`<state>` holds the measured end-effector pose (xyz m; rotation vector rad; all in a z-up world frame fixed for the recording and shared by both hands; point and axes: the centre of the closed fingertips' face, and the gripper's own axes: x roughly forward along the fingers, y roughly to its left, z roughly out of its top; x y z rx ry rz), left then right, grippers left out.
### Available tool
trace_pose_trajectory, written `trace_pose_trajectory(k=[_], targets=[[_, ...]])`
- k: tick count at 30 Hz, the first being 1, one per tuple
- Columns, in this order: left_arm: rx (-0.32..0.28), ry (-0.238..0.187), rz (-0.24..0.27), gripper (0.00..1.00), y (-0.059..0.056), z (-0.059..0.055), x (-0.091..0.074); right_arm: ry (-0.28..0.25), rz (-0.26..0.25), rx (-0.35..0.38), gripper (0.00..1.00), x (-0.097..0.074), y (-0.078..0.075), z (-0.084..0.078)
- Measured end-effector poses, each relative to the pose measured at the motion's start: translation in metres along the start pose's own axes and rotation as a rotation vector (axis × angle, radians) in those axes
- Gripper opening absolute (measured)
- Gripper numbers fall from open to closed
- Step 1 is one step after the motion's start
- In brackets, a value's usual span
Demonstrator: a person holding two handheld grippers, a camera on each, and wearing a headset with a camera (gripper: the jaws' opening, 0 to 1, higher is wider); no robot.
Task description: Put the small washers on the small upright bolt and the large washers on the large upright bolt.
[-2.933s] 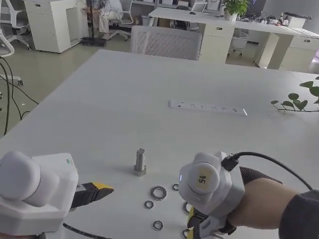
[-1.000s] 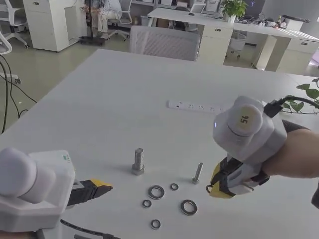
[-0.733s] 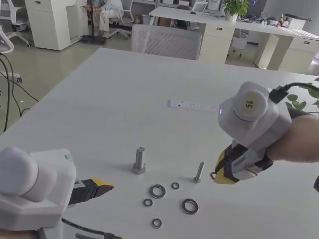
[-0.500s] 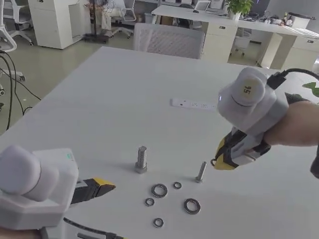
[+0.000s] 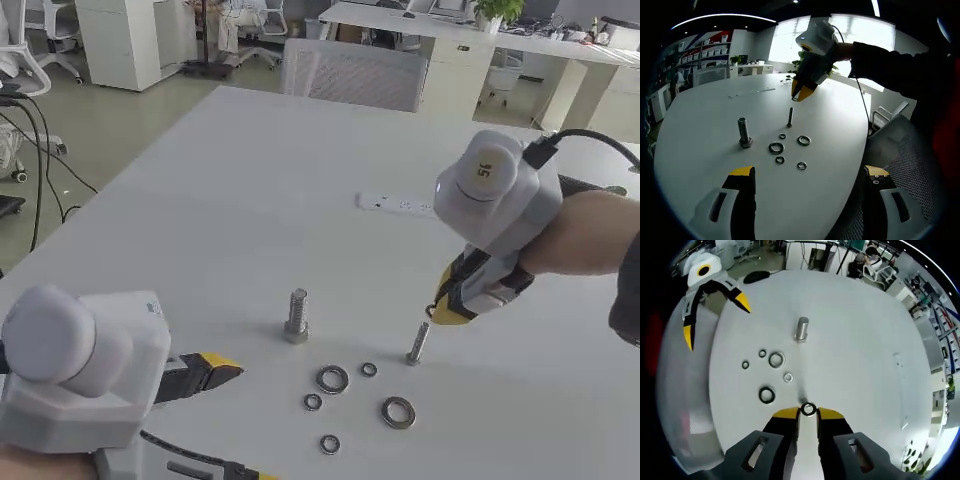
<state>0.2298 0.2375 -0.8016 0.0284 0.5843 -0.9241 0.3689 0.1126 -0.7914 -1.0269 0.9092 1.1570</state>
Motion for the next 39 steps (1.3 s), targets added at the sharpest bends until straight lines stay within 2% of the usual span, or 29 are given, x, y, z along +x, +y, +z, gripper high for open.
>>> trace_pose_trajectory(k=[3, 4, 26, 39], targets=[[-0.001, 0.003, -0.001, 0.88, 0.0, -0.001, 0.0, 0.005, 0.008, 0.003, 0.14, 0.004, -0.001, 0.0], [-0.002, 0.004, -0.002, 0.88, 0.0, -0.001, 0.0, 0.005, 0.01, 0.004, 0.14, 0.007, -0.007, 0.0], [-0.016, 0.014, 0.002, 0.87, 0.003, -0.001, 0.002, 0.044, 0.05, -0.007, 0.14, 0.022, -0.006, -0.008], [-0.022, 0.017, 0.005, 0.87, 0.006, -0.002, 0.003, 0.049, 0.063, 0.006, 0.14, 0.029, -0.007, -0.01]])
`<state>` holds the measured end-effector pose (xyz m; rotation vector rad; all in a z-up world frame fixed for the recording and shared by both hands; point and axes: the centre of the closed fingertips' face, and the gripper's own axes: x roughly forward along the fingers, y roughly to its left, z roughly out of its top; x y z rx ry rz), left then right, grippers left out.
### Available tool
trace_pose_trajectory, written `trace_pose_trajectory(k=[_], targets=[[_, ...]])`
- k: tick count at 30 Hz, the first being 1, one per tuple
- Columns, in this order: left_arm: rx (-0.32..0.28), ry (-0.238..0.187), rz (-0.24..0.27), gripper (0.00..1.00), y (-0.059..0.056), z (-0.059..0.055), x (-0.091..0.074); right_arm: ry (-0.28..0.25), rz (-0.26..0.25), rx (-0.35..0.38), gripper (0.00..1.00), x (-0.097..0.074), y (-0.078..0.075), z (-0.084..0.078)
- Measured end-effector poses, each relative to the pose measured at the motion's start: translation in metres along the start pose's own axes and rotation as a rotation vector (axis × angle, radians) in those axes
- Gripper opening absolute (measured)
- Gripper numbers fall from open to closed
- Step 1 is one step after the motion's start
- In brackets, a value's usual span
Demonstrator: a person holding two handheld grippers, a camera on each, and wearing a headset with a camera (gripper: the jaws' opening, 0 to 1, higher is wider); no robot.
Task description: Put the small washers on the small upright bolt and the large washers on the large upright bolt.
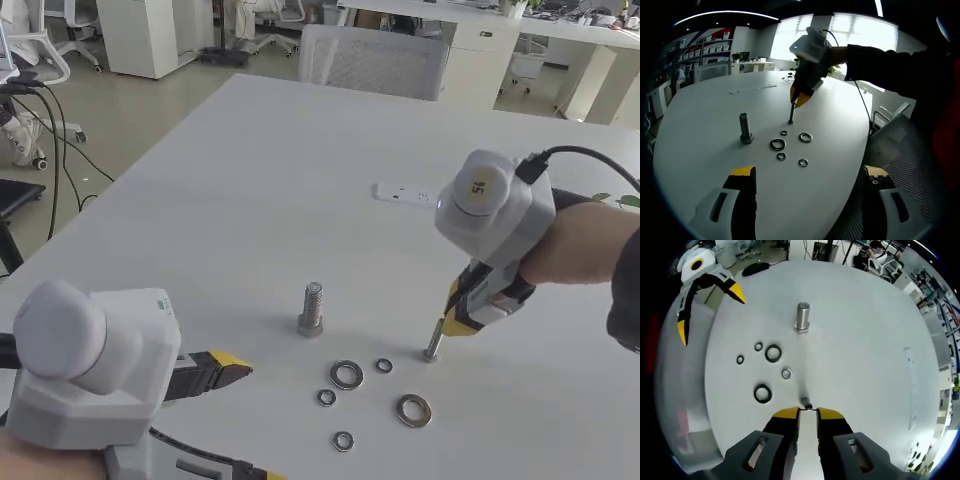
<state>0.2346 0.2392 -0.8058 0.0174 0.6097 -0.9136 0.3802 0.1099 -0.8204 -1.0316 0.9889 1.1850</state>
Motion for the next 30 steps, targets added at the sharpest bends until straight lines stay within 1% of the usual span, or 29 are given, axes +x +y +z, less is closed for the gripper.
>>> trace_pose_trajectory(k=[13, 21, 30], targets=[[0.0, 0.0, 0.0, 0.87, 0.0002, 0.0003, 0.0008, 0.011, -0.004, -0.009, 0.14, -0.0032, -0.0004, -0.001], [-0.002, -0.004, -0.004, 0.86, -0.0014, -0.0006, 0.0008, 0.026, -0.015, -0.045, 0.14, -0.007, 0.0026, 0.0023], [-0.006, -0.02, 0.0, 0.86, -0.002, 0.0014, 0.0001, 0.091, -0.014, -0.106, 0.14, -0.0052, -0.0018, 0.0021]])
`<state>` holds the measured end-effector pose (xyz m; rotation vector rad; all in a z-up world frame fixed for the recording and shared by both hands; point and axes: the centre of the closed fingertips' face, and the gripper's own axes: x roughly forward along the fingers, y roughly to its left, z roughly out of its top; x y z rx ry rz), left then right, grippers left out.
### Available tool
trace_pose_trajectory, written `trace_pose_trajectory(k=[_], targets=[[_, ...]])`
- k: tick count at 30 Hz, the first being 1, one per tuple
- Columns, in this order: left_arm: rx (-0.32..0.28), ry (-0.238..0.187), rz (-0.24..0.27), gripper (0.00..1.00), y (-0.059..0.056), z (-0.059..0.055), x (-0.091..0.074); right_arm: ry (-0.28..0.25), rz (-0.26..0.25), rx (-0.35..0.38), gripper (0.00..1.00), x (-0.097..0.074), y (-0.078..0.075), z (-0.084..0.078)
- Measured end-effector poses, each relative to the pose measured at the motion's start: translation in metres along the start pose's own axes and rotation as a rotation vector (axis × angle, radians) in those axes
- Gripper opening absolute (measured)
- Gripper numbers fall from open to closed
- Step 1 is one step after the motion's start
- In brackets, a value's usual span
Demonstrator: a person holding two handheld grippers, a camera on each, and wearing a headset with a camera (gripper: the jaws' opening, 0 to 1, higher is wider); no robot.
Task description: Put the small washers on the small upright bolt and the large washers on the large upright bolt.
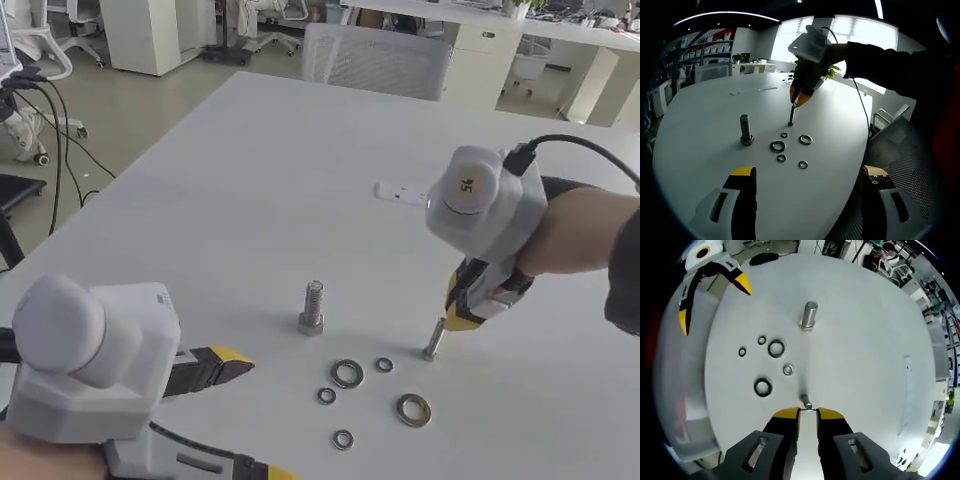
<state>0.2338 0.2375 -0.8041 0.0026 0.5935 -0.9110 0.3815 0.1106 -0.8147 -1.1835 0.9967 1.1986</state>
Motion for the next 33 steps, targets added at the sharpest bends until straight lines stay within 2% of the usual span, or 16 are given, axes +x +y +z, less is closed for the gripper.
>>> trace_pose_trajectory(k=[10, 14, 21, 26, 33], targets=[[-0.006, -0.013, 0.001, 0.86, 0.001, 0.002, -0.002, 0.027, 0.006, -0.019, 0.14, -0.004, -0.001, 0.002], [-0.006, -0.014, -0.001, 0.86, 0.001, 0.003, -0.001, 0.055, 0.0, -0.029, 0.14, -0.005, -0.001, -0.003], [-0.002, -0.008, -0.006, 0.86, 0.002, 0.003, 0.001, 0.051, 0.0, -0.021, 0.14, -0.005, -0.003, -0.005], [-0.002, -0.008, -0.004, 0.86, 0.002, 0.004, 0.001, 0.082, 0.022, -0.015, 0.14, 0.001, 0.002, -0.015], [-0.002, -0.009, -0.003, 0.86, 0.003, 0.004, 0.001, 0.115, 0.072, 0.025, 0.14, 0.013, 0.018, -0.034]])
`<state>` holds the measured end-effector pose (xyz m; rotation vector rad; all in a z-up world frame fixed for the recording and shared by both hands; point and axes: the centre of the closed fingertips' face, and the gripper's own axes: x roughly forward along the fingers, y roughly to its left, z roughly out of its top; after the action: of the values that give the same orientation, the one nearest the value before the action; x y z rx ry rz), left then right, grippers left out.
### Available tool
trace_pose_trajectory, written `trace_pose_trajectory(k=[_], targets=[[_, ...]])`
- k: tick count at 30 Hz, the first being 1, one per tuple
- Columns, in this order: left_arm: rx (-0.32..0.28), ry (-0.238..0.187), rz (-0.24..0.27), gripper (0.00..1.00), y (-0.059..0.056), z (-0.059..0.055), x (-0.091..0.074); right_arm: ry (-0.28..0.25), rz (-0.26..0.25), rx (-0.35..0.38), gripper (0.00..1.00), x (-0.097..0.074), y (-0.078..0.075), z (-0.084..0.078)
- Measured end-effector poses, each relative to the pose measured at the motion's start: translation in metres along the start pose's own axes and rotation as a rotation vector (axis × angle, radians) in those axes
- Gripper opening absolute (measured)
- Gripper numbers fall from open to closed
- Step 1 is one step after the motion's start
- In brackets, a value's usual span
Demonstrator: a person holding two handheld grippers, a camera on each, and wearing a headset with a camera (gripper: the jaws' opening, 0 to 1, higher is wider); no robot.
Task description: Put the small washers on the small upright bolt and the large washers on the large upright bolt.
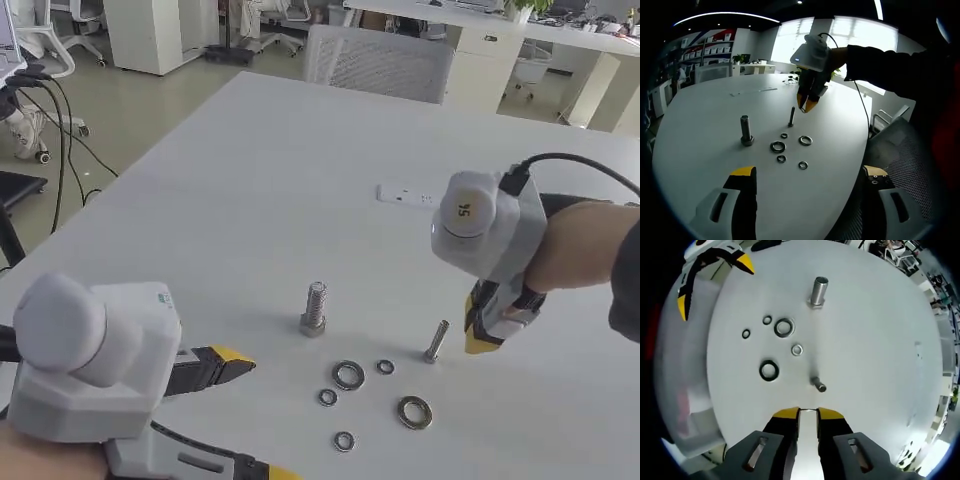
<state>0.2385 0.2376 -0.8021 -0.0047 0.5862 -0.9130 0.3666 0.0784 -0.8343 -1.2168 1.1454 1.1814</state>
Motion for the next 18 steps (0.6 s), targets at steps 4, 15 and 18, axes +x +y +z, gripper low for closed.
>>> trace_pose_trajectory(k=[4, 15, 18], targets=[[0.003, 0.005, -0.005, 0.86, -0.002, -0.001, 0.001, 0.02, 0.048, 0.025, 0.14, 0.015, 0.013, -0.012], [0.004, 0.005, -0.004, 0.86, -0.003, -0.001, 0.001, 0.032, 0.088, 0.048, 0.14, 0.033, 0.026, -0.023], [0.005, 0.006, -0.005, 0.86, -0.004, -0.001, 0.001, 0.03, 0.087, 0.049, 0.14, 0.034, 0.027, -0.023]])
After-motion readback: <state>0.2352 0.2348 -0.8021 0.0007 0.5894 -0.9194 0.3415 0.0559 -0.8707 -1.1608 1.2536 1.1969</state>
